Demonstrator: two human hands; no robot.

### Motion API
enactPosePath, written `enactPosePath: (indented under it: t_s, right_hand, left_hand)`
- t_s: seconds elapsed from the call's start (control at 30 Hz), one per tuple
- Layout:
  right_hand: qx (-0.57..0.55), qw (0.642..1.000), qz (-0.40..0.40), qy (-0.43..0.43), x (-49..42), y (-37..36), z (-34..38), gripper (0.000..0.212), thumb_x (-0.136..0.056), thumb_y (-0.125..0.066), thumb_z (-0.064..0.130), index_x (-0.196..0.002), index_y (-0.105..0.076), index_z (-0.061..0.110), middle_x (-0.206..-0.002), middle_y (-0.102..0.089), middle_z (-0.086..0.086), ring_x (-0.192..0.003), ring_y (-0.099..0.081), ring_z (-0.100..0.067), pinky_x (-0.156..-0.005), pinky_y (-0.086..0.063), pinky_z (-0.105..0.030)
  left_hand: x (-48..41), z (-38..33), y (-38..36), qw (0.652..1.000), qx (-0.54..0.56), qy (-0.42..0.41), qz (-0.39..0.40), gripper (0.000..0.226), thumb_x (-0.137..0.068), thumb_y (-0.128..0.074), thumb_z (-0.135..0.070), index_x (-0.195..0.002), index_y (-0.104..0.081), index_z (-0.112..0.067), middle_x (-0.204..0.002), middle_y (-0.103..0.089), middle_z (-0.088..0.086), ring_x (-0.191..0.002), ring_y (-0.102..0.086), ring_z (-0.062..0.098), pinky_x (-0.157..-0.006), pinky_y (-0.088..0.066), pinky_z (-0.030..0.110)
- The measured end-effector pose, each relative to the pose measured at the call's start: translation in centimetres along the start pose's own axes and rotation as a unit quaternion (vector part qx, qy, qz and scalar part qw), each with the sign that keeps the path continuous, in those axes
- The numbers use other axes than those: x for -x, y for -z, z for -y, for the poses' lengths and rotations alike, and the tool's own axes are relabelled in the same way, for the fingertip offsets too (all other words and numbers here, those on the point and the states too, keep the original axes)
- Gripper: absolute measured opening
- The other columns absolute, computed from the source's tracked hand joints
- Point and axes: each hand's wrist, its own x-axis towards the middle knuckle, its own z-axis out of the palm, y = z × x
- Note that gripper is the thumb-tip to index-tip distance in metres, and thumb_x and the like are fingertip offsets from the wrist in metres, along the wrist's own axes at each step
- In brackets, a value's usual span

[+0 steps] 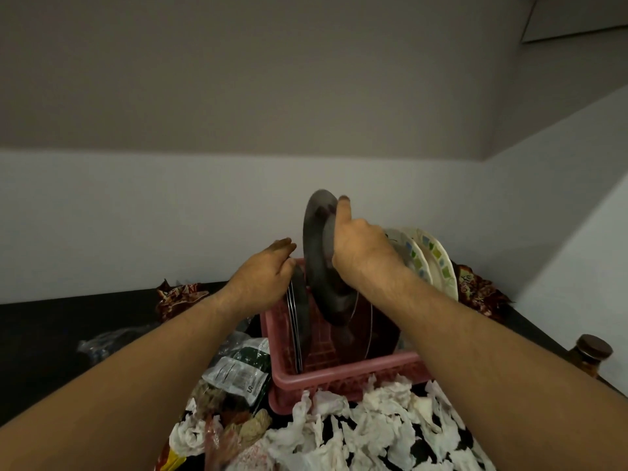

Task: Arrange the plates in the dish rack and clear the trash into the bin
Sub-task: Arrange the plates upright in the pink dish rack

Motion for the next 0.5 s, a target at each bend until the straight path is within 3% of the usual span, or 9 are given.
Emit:
enactPosePath:
  t_s: [0.1, 0.3, 0.5]
  right_hand:
    - [0.044, 0.998, -0.025, 0.046, 0.8, -0.7, 0.4, 0.104, -0.088, -0.066, 0.015, -0.152, 0.016, 0.021, -0.100, -0.062, -0.019, -0.057, -0.045, -0.018, -0.053, -0.042, -0.037]
    - [0.088, 0.991, -0.027, 0.093, 3.3, -2.9, 0.4, 0.087, -0.096, -0.050, 0.009, -0.153, 0.015, 0.015, -0.137, -0.046, -0.029, -0.086, -0.066, -0.034, -0.056, -0.039, -0.035]
    - [0.071, 0.994, 0.004, 0.080, 4.4, -5.0, -0.3, 0.091, -0.094, -0.050, 0.002, -0.152, 0.018, 0.015, -0.140, -0.043, -0.026, -0.087, -0.065, -0.034, -0.057, -0.043, -0.036]
  left_hand:
    - [-0.1, 0.0, 0.0, 1.000, -0.003, 0.000, 0.005, 0.048, -0.104, -0.030, -0.031, -0.150, -0.032, -0.017, -0.159, -0.025, 0.000, -0.146, -0.021, 0.015, -0.119, -0.018, 0.032]
    - [-0.1, 0.2, 0.2, 1.000, -0.009, -0.008, 0.003, 0.049, -0.103, -0.031, -0.030, -0.149, -0.032, -0.016, -0.158, -0.027, 0.002, -0.145, -0.022, 0.016, -0.117, -0.019, 0.030]
    - [0.0, 0.0, 0.4, 1.000, 0.000, -0.007, 0.005, 0.048, -0.103, -0.033, -0.031, -0.149, -0.034, -0.017, -0.158, -0.028, 0.001, -0.145, -0.022, 0.014, -0.118, -0.018, 0.030]
